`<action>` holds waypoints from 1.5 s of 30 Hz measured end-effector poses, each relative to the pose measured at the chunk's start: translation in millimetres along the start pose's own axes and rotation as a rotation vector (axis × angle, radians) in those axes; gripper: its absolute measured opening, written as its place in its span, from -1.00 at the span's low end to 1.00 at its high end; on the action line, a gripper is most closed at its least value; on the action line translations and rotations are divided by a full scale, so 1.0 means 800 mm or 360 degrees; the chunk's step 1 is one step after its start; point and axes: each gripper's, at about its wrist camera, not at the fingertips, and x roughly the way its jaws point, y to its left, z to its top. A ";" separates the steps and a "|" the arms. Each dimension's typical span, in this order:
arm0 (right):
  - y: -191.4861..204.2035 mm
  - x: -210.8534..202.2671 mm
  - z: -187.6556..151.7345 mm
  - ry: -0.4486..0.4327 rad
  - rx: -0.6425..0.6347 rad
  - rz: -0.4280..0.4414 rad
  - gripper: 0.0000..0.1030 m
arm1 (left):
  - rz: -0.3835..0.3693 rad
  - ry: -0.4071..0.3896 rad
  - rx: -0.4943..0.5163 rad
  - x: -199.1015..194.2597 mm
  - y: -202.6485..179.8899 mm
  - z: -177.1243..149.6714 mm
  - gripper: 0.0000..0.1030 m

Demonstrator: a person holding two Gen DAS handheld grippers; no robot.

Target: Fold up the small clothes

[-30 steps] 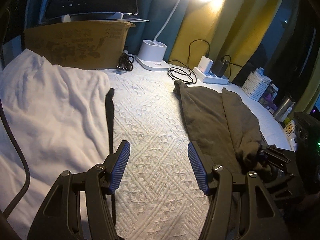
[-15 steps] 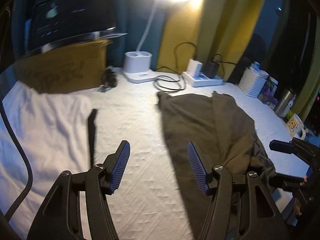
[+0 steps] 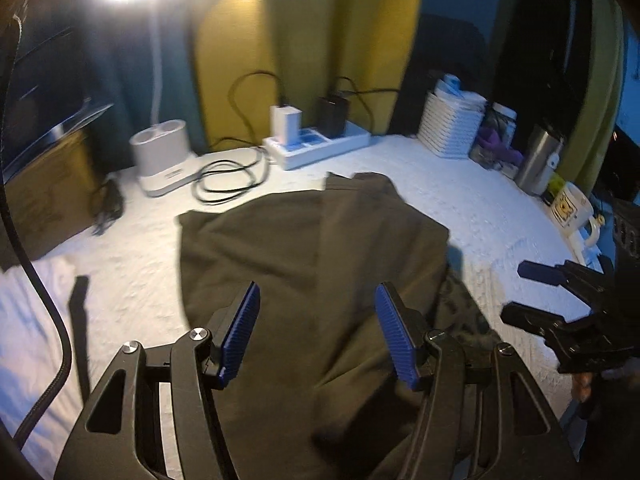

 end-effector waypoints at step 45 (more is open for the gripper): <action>-0.145 0.053 0.004 0.0058 0.0202 -0.0005 0.68 | 0.0058 0.0085 0.0295 0.106 -0.078 0.069 -0.90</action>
